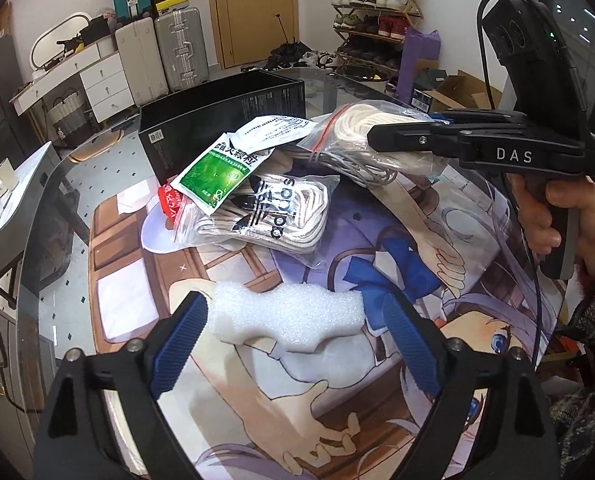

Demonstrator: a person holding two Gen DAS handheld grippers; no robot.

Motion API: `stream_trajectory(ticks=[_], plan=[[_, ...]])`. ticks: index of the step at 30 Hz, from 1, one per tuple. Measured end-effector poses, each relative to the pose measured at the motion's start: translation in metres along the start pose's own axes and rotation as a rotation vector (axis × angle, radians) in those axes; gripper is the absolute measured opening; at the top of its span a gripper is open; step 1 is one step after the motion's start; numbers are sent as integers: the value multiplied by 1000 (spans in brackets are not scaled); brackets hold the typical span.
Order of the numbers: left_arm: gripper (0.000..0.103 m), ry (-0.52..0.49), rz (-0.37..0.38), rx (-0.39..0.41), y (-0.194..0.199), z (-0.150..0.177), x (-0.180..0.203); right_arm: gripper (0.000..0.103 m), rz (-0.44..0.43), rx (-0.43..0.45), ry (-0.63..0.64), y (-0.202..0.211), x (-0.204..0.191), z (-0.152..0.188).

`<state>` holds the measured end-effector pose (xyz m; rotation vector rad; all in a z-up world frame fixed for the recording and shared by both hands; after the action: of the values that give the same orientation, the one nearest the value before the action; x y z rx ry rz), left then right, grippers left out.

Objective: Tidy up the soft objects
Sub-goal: 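Lift the foam with the left tool while the right tool lifts the rope bag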

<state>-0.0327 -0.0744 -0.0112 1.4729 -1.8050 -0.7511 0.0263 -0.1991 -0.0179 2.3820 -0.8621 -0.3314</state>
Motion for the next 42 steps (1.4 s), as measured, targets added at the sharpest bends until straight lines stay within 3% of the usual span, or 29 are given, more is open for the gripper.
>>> stream_trajectory(ticks=[16,21,31,34,42], plan=[[97,-9,-36,-12,-24,0,0,34,33,1,-40,17,15,2],[97,-15,-93,-6,-30,1,-6,34,27,8,-42,19,16,-1],[97,51,-69,21,-33,-2,-20,34,16,15,-32,15,12,-6],[89,59,-61,26,-32,-2,-25,34,22,14,-40,15,14,-6],[87,65,-32,51,-29,-3,-24,34,25,9,-42,14,16,-5]])
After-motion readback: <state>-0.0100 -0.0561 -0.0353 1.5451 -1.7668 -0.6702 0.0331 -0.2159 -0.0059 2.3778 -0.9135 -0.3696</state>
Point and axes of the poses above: each gripper's, at about its wrist camera, not at the fingertips, and y roughly against the way its jaws point, x to its right, z to its underside, the point moved 1 cm from there along -y, roughly the way its jaws point, and after that the axes turned 13 degrees about y, right-handed, at the moved point
